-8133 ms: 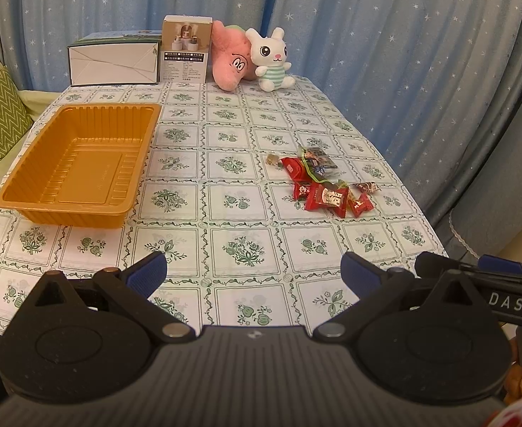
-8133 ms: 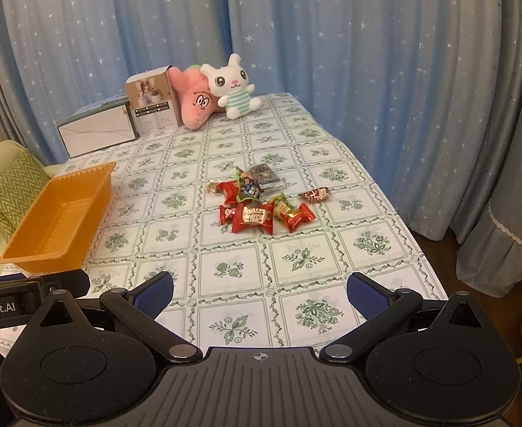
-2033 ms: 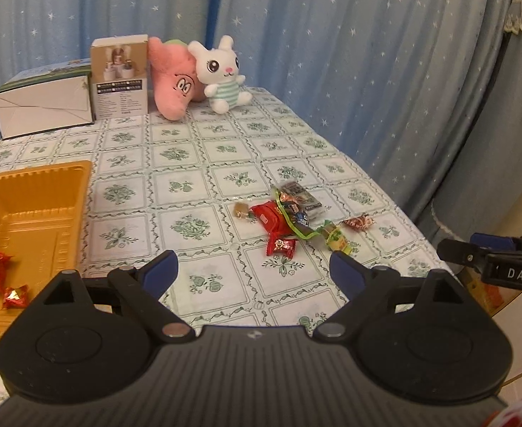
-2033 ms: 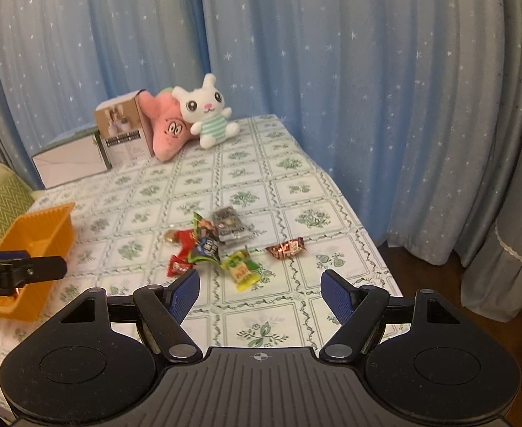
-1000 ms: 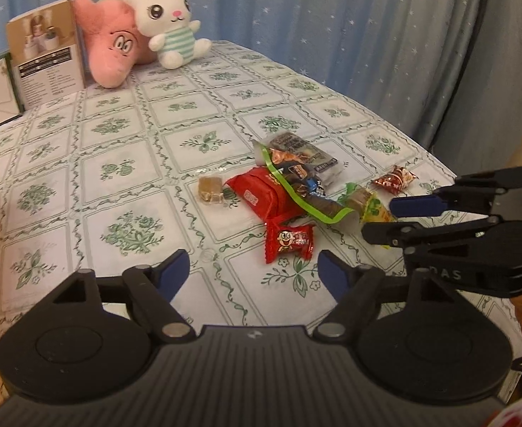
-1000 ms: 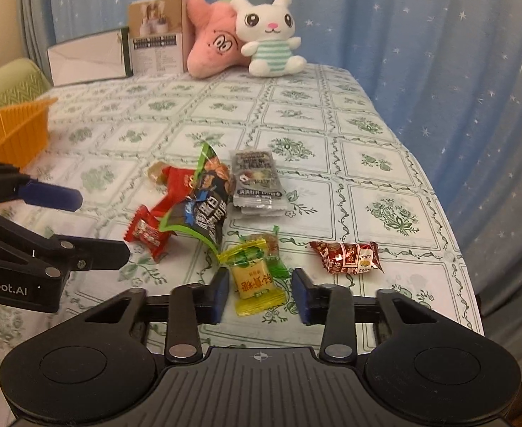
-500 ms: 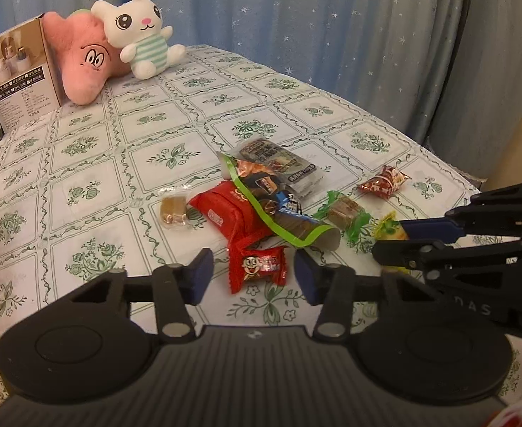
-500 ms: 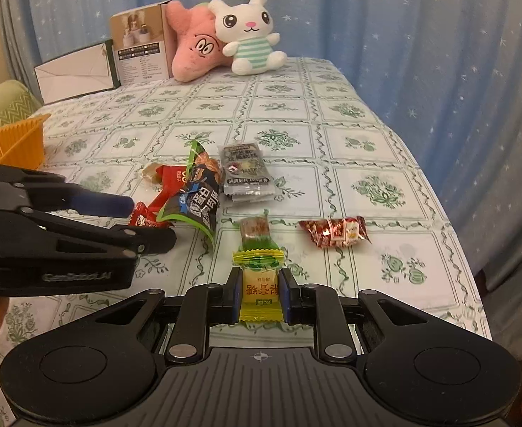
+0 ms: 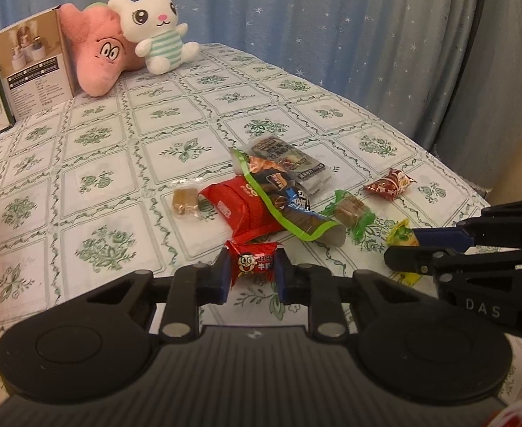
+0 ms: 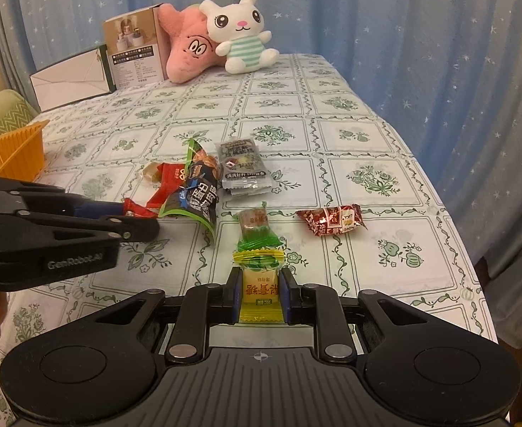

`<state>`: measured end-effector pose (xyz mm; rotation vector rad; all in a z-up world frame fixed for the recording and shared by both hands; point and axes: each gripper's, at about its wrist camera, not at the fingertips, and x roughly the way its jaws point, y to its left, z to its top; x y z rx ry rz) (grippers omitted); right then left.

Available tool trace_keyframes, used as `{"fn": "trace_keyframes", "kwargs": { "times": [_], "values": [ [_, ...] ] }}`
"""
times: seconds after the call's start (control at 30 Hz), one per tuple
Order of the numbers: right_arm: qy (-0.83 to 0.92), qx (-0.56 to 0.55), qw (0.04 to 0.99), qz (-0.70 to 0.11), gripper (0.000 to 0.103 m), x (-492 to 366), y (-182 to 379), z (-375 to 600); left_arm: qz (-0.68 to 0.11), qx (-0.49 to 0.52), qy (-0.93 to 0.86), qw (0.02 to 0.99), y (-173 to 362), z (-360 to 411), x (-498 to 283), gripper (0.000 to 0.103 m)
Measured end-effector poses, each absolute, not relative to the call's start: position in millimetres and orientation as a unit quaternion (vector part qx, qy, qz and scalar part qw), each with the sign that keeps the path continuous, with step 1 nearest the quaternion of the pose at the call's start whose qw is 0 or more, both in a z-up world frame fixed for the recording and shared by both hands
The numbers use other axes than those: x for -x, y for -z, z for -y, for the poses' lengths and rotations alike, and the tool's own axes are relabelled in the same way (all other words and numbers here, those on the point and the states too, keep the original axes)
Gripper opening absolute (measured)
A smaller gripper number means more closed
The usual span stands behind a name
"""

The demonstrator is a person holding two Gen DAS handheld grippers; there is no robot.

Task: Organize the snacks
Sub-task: 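Carry both held snacks into the orange tray and release them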

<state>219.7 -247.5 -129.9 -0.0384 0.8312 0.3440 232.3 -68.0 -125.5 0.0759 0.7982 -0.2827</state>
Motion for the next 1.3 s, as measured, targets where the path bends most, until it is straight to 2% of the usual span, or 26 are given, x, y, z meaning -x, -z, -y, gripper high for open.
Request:
{"fn": "trace_keyframes", "kwargs": {
  "times": [0.3, 0.8, 1.03, 1.3],
  "values": [
    [-0.174, 0.015, 0.904, -0.391, 0.022, -211, 111, 238, -0.386, -0.013, 0.118, 0.915, 108, 45, -213, 0.021],
    [-0.243, 0.017, 0.908, -0.342, 0.022, -200, 25, 176, -0.364, 0.011, 0.043, 0.93, 32, -21, -172, 0.021],
    [-0.295, 0.02, 0.898, -0.327, 0.022, -187, -6, 118, -0.352, 0.016, 0.011, 0.936, -3, -72, -148, 0.021],
    [-0.359, 0.024, 0.873, -0.329, 0.022, -172, -14, 41, -0.351, 0.023, -0.037, 0.935, -25, -158, -125, 0.021]
  ]
}}
